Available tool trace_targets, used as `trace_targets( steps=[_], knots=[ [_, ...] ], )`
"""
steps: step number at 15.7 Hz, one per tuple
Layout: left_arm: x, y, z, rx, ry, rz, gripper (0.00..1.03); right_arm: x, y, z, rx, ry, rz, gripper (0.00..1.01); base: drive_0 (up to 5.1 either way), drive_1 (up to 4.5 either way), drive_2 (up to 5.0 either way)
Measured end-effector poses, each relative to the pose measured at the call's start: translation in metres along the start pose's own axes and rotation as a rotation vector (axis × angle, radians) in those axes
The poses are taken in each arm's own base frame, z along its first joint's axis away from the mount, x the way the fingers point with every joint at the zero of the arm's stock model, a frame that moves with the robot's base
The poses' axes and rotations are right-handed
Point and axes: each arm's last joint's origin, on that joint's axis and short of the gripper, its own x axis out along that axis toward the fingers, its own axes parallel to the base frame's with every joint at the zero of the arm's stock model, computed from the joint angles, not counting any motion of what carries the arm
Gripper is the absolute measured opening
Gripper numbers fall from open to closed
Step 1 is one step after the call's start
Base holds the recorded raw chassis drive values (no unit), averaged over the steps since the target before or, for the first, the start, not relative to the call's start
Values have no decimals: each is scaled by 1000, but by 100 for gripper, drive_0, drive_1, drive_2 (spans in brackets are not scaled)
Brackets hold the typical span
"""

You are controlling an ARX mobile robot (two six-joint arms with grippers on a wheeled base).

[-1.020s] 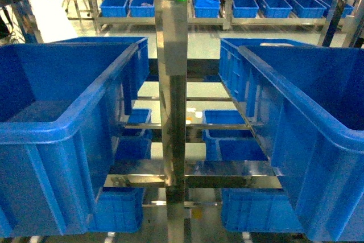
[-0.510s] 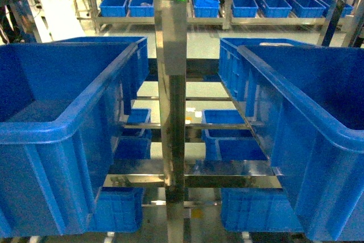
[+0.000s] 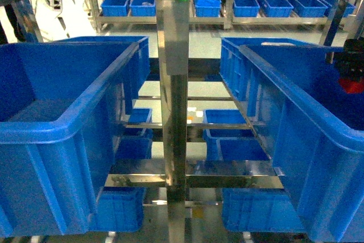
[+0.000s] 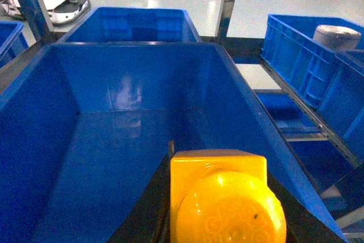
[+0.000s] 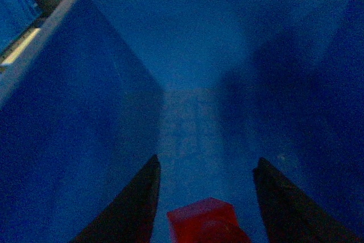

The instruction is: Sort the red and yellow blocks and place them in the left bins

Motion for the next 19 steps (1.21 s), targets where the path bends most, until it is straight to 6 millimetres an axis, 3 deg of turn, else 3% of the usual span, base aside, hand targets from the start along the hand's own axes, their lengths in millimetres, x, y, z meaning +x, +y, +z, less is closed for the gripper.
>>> trace_targets(
  steps=[2,4,5,8,11,14,17,19],
  knots=[
    [0,0,0,0,-1,0,26,-19,2,4,2,-19,49,64,0,0,0],
    [0,0,0,0,-1,0,26,-77,7,19,7,-89,126,90,0,0,0],
    [0,0,0,0,-1,0,26,-103,7,13,21,-68,147,100,0,0,0],
    [0,0,0,0,-1,2,26,-189,13,-12,57,4,230,98,0,0,0],
    [0,0,0,0,-1,2,26,-259,31,-1,23,-90,262,98,0,0,0],
    [0,0,0,0,0,2,26,-286,44,5,-15,-135,295,98,0,0,0],
    [0,0,1,2,-7,8,26,-286,45,5,-28,-135,292,98,0,0,0],
    [8,3,-5,-32,91,-66,26,-286,45,5,-28,-135,292,98,0,0,0]
  ],
)
